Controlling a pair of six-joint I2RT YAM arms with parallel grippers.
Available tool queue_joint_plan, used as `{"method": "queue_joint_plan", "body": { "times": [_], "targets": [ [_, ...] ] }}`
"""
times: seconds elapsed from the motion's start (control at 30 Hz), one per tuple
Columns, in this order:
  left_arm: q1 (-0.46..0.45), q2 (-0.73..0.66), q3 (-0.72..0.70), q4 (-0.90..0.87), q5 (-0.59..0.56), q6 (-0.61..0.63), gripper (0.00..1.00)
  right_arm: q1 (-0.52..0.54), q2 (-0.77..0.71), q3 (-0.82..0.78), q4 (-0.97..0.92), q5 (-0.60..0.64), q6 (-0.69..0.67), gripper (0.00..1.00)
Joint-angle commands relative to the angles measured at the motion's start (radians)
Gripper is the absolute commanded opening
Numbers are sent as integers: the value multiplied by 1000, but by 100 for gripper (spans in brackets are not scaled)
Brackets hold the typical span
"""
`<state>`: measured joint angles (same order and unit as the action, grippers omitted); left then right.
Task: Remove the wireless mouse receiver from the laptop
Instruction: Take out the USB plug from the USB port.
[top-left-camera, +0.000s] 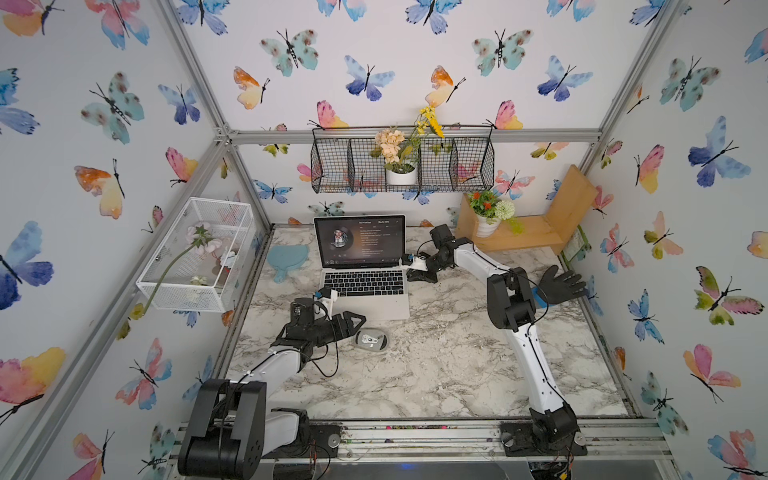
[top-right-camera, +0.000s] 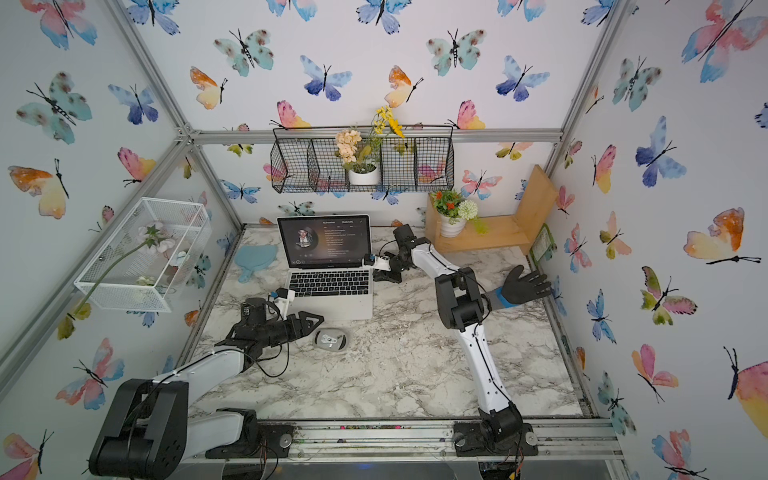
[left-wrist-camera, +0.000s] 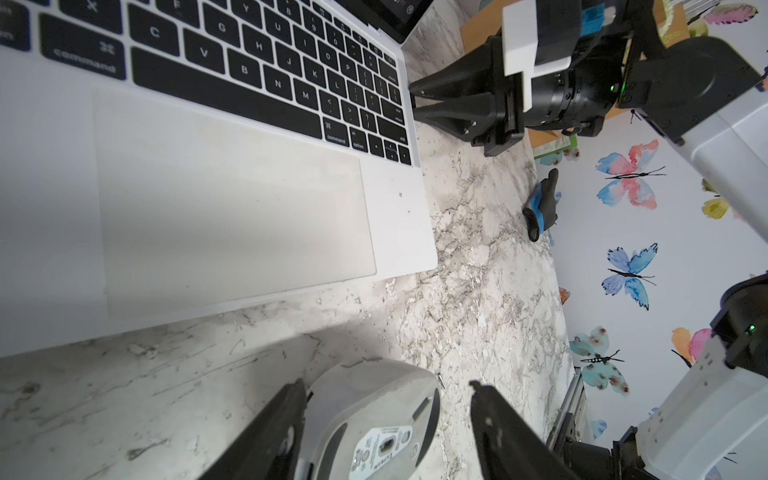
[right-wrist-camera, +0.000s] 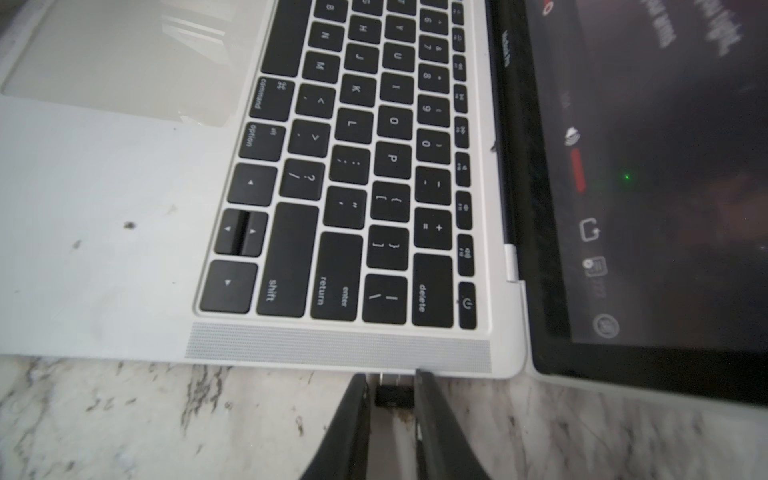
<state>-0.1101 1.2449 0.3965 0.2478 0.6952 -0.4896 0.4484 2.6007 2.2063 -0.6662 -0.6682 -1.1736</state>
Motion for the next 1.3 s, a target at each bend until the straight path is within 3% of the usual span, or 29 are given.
{"method": "queue_joint_plan", "body": {
  "times": [0.0,1.27],
  "targets": [
    [9,10,18,4,-12,19,68,-6,38,-29,-45,67,-12,18],
    [55,-35,-7,-13,-65,33,67,-45,-19,-83,-49,14,-20,15]
  ]
}}
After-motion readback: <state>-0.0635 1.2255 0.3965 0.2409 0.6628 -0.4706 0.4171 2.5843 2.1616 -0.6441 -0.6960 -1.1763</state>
